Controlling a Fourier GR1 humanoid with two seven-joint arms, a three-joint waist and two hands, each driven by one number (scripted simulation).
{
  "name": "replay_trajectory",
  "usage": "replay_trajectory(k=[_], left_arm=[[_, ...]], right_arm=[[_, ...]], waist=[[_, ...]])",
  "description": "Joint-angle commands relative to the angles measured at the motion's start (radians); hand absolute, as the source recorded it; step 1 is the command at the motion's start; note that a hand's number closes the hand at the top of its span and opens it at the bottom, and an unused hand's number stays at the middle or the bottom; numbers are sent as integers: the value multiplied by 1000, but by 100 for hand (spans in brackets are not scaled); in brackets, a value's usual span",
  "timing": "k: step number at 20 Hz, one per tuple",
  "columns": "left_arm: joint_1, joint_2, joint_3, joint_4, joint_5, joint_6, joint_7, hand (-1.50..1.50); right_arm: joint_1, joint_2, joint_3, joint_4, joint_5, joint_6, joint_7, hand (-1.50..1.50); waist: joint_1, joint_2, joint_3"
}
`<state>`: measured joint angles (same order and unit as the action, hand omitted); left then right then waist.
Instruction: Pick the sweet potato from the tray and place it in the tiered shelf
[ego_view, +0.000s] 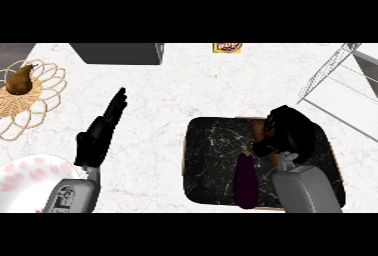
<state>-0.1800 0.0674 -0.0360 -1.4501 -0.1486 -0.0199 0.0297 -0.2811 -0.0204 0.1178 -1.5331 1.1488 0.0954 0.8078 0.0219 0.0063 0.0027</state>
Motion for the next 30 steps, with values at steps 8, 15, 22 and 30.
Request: replay_trajectory(k=[8, 15, 22, 30], left_arm=[[14, 10, 5, 2, 6, -14, -21, 0], [12, -6, -13, -17, -9, -3, 8, 0], [-12, -2, 23, 32, -8, 19, -8, 0], [0, 37, 46, -7, 32, -35, 27, 0]], right_arm=[[-340, 20, 138, -17, 47, -409, 476, 150], [-515, 20, 76, -20, 249, -237, 596, 150], [-597, 20, 12, -79, 416, -135, 605, 150], [-698, -39, -193, -48, 476, -32, 456, 150]], waist=[[5, -7, -4], [-11, -12, -4], [-25, -12, -4], [-20, -9, -3]])
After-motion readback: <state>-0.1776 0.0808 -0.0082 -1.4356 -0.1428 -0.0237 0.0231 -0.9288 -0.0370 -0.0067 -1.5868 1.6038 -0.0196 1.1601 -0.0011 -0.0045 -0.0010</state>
